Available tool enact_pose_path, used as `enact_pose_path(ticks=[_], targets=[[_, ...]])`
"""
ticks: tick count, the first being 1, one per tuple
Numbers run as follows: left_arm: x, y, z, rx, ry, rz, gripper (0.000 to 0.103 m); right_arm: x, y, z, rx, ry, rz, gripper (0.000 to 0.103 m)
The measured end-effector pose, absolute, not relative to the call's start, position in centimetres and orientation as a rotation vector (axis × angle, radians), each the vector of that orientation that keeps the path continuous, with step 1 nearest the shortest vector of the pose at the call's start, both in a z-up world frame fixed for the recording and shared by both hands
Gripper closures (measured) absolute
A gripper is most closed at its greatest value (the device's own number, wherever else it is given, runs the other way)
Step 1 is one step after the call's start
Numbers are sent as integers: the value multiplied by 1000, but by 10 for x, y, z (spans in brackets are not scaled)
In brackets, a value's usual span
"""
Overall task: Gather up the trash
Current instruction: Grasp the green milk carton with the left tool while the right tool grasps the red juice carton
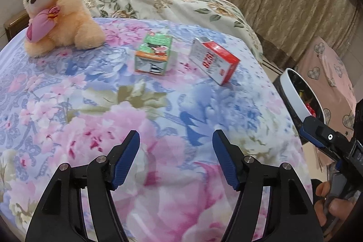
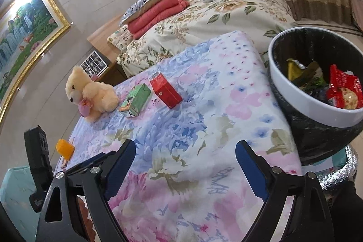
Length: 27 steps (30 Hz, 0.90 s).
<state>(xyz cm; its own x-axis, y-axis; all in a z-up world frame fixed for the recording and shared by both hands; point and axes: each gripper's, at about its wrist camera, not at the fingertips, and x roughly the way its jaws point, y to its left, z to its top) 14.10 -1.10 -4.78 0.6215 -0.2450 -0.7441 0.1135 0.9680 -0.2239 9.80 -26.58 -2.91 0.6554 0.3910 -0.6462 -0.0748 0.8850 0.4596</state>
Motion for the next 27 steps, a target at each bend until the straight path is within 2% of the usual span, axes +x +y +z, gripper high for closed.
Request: enact_pose_path(ticks=[13,27], targets=[[180,11,-50,-122,878,-162,31,145,-231,-36,304,814,329,12],[231,0,-55,-79,889,-177,30,200,-214,-53,241,850,348,12]])
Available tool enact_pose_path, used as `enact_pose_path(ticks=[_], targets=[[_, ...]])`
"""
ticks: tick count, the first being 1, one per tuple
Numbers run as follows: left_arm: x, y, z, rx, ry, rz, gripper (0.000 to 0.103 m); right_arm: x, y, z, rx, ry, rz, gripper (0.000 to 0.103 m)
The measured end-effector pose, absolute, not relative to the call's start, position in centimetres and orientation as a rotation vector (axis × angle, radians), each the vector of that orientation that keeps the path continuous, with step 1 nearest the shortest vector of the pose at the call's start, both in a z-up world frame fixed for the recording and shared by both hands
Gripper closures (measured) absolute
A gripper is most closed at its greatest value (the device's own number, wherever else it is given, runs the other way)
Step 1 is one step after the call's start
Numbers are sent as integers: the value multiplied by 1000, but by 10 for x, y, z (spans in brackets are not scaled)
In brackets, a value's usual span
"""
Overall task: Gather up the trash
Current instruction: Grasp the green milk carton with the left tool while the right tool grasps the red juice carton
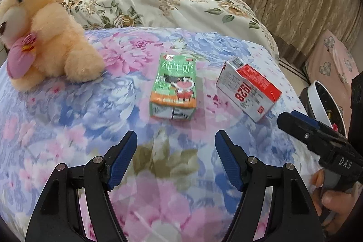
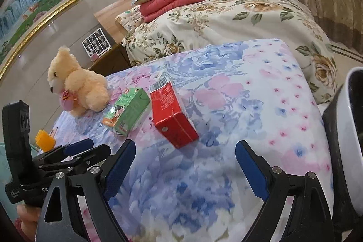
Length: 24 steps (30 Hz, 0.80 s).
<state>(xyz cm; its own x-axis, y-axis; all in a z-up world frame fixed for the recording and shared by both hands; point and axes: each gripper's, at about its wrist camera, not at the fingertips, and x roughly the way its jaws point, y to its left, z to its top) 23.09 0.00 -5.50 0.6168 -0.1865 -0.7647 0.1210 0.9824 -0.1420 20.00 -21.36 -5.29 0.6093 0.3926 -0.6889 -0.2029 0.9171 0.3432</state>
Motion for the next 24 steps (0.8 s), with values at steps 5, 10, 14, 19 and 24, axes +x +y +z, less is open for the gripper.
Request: enact_pose_path(ticks=[5,10,14,19,24], targets=[[247,-2,-56,-69,890,-174,30,217,-211,-60,246,874,358,12],[265,-4,-58,-65,894,-182,30,234,-208,-65,252,895,374,16],[274,-4,-63,-69,906,-164,30,244,-204,-66,239,907,378,24],[277,-8,-70,-49,919,-164,45,252,-198,-70,220,919,379,38],[274,-15,-69,-10,912,-167,54,254,-194,-71,223,936,411,66]])
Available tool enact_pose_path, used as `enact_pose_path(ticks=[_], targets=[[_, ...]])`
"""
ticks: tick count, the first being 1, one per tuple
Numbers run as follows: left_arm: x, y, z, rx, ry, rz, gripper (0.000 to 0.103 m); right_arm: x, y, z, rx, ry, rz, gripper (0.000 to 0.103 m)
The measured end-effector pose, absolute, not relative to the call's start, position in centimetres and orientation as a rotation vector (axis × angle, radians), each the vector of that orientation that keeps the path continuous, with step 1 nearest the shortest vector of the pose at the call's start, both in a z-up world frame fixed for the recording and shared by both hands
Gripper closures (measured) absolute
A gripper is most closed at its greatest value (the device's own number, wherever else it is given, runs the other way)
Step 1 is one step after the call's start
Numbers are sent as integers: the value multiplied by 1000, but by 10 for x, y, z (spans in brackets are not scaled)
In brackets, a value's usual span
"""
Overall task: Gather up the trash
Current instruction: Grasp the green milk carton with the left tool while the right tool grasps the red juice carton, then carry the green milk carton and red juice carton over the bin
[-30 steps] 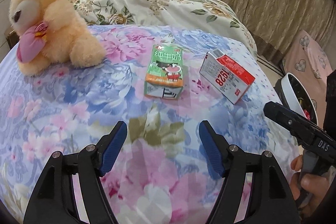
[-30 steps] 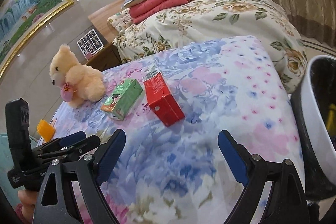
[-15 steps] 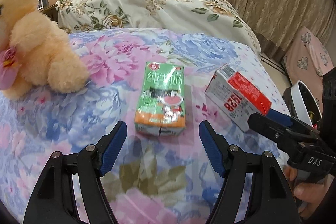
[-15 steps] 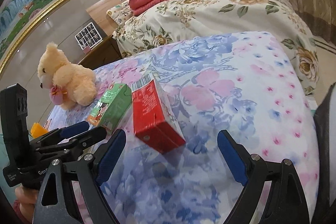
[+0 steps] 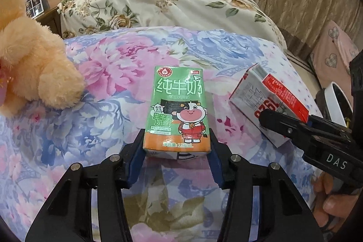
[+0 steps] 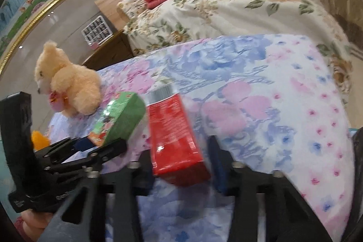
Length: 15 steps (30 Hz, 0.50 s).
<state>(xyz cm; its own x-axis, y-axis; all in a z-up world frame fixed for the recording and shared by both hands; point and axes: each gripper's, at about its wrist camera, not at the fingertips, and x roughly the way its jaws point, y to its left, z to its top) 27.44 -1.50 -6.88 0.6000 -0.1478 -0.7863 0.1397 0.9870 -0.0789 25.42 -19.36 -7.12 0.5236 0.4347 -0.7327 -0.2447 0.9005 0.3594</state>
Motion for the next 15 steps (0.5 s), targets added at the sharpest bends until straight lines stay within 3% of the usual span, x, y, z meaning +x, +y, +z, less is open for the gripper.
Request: enact_pose_path(ticks=[15], targets=[[233,-30,-56,-3,892,-201,54,208,-226,-61,312,908,381,67]])
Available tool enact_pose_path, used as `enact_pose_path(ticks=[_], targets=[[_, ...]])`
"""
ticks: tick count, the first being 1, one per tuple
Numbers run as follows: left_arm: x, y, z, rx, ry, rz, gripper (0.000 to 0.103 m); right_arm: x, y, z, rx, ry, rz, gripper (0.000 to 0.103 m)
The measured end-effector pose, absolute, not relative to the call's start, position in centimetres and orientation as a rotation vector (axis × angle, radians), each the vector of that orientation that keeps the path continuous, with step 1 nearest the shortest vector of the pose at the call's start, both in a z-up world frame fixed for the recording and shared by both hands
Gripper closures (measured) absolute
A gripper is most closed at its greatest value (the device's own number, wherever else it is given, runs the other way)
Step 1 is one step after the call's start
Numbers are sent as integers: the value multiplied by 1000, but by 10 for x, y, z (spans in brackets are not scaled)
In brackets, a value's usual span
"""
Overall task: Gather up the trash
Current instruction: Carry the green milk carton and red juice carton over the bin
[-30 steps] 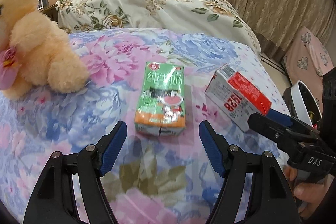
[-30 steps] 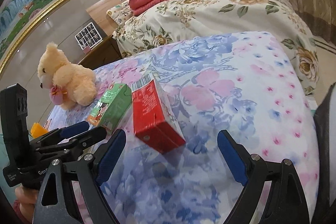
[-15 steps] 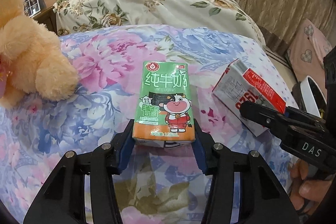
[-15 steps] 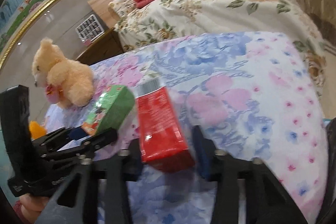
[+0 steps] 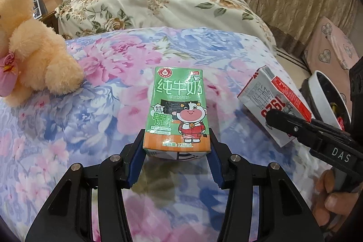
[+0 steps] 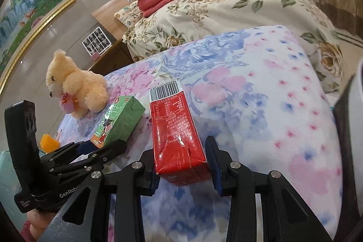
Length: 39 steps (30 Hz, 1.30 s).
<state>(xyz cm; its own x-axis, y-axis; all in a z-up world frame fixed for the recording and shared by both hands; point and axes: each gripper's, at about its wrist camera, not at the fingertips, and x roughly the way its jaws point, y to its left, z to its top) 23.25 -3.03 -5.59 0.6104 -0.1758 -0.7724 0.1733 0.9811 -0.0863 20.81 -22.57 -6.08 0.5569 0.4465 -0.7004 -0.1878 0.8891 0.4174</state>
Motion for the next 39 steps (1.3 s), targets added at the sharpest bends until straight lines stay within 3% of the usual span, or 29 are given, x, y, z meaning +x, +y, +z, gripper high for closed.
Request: enact_pose_path(ticks=[39], targets=[[146,-97,-39,49,873,-340,54,105,-288,-49,400,858,298,67]])
